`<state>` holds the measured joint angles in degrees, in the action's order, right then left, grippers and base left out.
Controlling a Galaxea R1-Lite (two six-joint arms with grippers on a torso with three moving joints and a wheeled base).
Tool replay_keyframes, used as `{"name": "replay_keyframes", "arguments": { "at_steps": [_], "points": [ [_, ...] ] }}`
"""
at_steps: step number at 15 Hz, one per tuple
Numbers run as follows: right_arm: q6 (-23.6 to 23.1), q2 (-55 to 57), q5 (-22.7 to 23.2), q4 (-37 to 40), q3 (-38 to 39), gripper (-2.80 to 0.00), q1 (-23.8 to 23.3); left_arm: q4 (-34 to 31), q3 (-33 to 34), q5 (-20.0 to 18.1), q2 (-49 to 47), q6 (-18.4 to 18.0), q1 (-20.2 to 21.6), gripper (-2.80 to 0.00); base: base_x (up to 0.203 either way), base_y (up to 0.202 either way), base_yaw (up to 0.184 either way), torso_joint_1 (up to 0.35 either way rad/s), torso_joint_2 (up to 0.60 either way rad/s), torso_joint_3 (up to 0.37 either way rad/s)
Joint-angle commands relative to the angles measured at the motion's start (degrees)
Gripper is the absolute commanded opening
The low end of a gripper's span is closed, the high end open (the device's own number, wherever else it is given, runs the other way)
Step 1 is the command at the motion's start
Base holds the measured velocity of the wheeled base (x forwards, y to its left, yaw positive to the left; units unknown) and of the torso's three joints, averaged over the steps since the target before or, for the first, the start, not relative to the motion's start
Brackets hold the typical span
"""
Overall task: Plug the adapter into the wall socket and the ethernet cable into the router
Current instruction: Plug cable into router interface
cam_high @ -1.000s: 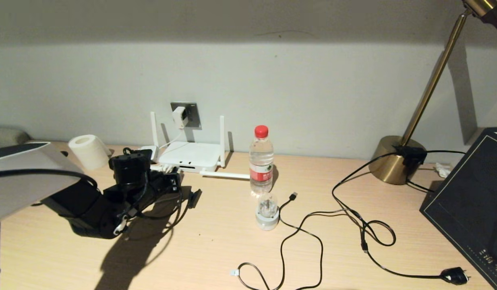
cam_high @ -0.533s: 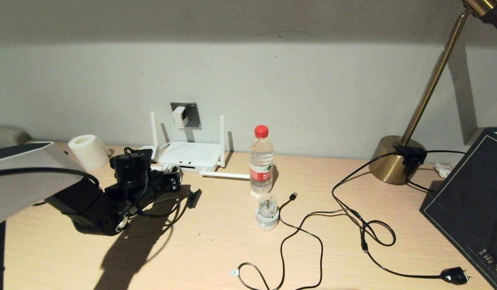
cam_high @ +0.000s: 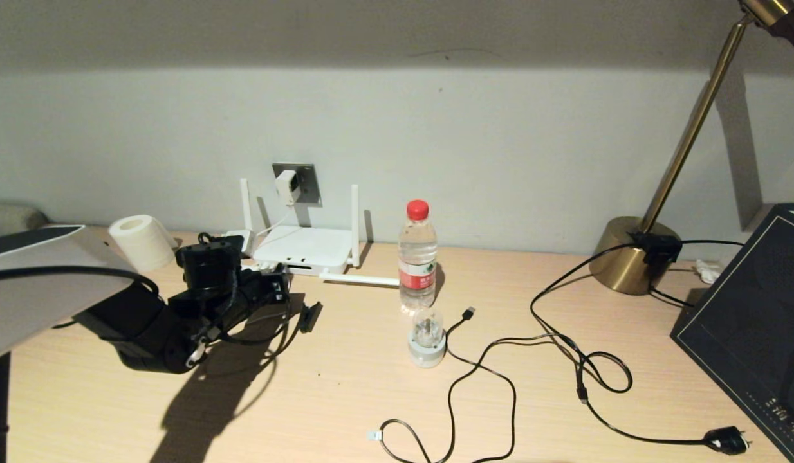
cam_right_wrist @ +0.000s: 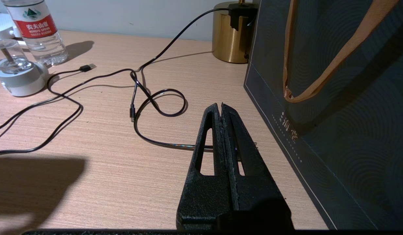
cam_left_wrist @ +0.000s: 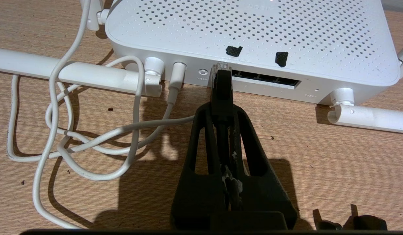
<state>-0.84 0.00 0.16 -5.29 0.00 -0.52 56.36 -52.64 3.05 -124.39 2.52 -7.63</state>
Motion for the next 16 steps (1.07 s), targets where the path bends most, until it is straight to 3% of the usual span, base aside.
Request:
{"name": "replay_keyframes", "arguments": {
  "at_steps": [1, 16],
  "points": [
    [0.0, 0.1, 0.0, -0.1, 2.0, -2.80, 0.0, 0.3, -0.1, 0.0, -0.1, 0.0, -0.2, -2.80, 0.000, 0.000, 0.000, 0.000, 0.00, 0.000],
    [0.0, 0.1, 0.0, -0.1, 2.0, -2.80, 0.0, 0.4, 0.2, 0.2, -0.8, 0.0, -1.3, -2.80, 0.000, 0.000, 0.000, 0.000, 0.00, 0.000]
  ]
}}
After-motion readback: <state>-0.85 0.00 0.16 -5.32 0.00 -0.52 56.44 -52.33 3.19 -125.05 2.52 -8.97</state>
